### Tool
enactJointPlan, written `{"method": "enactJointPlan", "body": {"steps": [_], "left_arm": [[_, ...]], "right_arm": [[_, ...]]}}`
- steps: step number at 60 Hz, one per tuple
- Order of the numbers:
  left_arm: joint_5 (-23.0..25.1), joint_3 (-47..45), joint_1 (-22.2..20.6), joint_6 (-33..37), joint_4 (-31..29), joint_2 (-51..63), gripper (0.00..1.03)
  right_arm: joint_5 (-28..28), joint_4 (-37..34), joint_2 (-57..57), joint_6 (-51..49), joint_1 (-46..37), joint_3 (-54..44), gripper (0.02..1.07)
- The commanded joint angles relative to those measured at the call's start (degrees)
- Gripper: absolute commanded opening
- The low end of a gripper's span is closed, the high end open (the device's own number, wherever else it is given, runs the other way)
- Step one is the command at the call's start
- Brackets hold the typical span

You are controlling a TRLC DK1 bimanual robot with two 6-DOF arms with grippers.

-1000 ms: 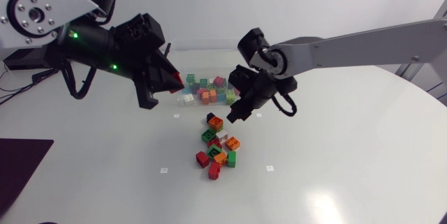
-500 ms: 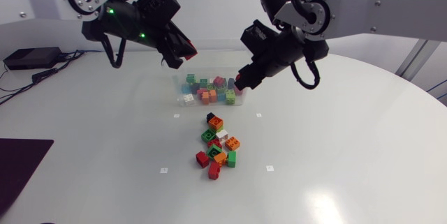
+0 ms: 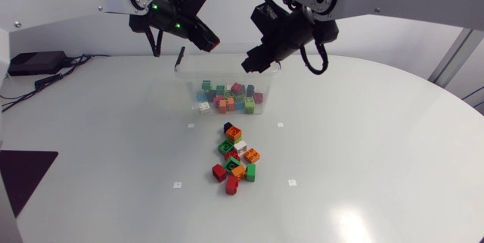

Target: Place the duplo bricks in the container

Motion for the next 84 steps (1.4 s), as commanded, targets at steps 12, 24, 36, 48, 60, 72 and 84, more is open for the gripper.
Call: {"method": "enactJointPlan", "body": {"steps": [12,24,36,48,60,72,84], "left_arm": [[-1.1,3.8,2.15,-2.72,1.17,3.13,0.94],[-1.19,-2.27,2.41,-2.81,2.32,-4.42,0.98],[-1.1,-12.55,2.41,-2.81,4.6,-14.09,0.98],[0.66,-25.82,2.06,-0.43,5.48,-24.64,0.98],[3.74,-36.28,1.0,5.1,4.51,-29.12,0.98],[3.65,-41.99,-1.72,8.44,3.99,-29.21,0.98],[3.12,-41.47,-4.09,8.18,3.28,-25.43,0.97]], "right_arm": [[-1.24,0.13,9.04,1.62,-1.21,10.29,0.32],[-1.24,-0.48,13.17,1.62,-1.12,15.91,0.32],[-1.15,-1.71,18.09,1.97,-0.95,22.15,0.32],[-0.54,-4.0,24.33,2.06,-0.86,30.42,0.32],[0.78,-8.92,30.57,2.15,-0.33,40.79,0.56],[1.75,-9.36,28.11,2.32,0.11,38.76,0.92],[3.6,-1.89,17.3,1.53,1.16,23.12,0.92]]}}
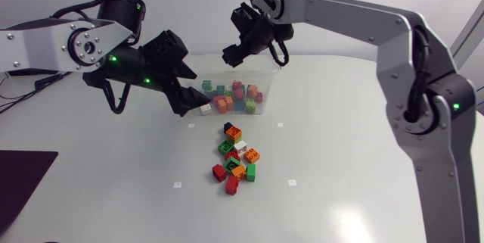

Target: Place the duplo bricks in the container

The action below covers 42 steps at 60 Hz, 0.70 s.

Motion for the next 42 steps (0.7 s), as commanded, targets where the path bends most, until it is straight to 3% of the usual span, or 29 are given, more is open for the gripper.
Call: {"method": "enactJointPlan", "body": {"steps": [1,19,42], "left_arm": [[-0.05,-0.22,-1.41,1.3,-0.65,2.94,0.97],[-5.06,3.21,-6.68,-1.69,-3.38,10.59,0.96],[-7.96,19.29,-8.79,-10.04,-13.66,23.07,0.96]], "right_arm": [[0.95,2.33,-6.29,0.13,0.9,-6.44,0.92],[0.95,10.07,-26.94,-0.92,0.55,-32.01,0.92],[-1.42,14.99,-46.72,-2.24,-0.59,-57.77,0.92]]}}
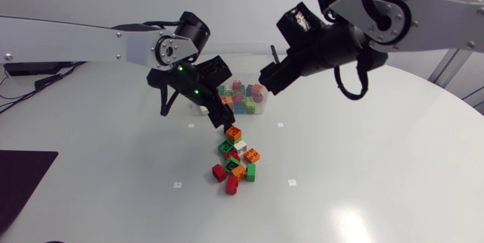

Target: Place the duplo bricks in the container

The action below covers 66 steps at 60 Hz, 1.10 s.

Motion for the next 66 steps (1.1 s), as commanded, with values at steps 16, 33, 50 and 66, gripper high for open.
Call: {"method": "enactJointPlan", "body": {"steps": [16,33,50,66], "left_arm": [[-2.92,12.89,-1.56,-5.49,-8.93,11.35,0.96],[-3.54,19.48,-1.91,-8.3,-15.7,16.71,0.94],[-3.45,20.1,-3.49,-8.92,-19.57,18.21,0.94],[-4.24,22.65,-4.02,-10.85,-22.29,19.7,0.88]], "right_arm": [[-2.68,2.12,-9.68,-1.76,-2.99,-13.0,0.92],[-5.05,2.82,-11.7,-2.38,-5.71,-17.05,0.92],[-5.23,2.82,-12.49,-2.55,-5.71,-18.19,0.92],[-5.58,2.82,-12.93,-2.64,-5.97,-18.54,0.92]]}}
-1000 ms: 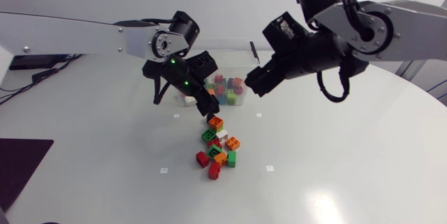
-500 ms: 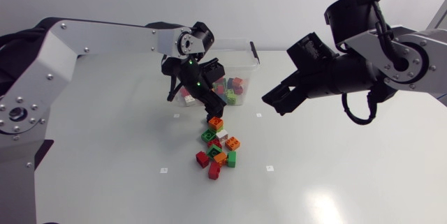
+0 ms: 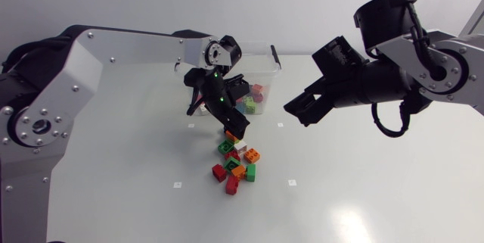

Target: Place the duplo bricks in the container

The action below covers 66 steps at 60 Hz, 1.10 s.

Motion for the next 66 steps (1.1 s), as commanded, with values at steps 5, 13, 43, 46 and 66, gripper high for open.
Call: {"method": "enactJointPlan", "body": {"steps": [5,13,43,46,66], "left_arm": [[-1.07,3.26,-0.3,-2.33,-1.31,2.59,0.84],[-1.34,4.76,-0.48,-2.77,-2.19,4.0,0.79],[-3.09,7.31,-1.62,-4.35,-3.42,6.72,0.65],[-3.27,7.4,-1.62,-4.35,-3.42,6.99,0.65],[-3.53,6.87,-2.68,-4.79,-3.68,8.48,0.55]], "right_arm": [[-0.49,0.24,-1.22,-1.13,-0.58,-2.3,0.92],[-0.57,0.33,-1.31,-1.13,-0.58,-2.57,0.92],[-0.84,0.07,-2.27,-1.48,-1.02,-2.65,0.92],[-0.84,0.07,-2.27,-1.48,-1.1,-2.65,0.92],[-1.1,0.07,-2.27,-1.84,-1.45,-2.74,0.92]]}}
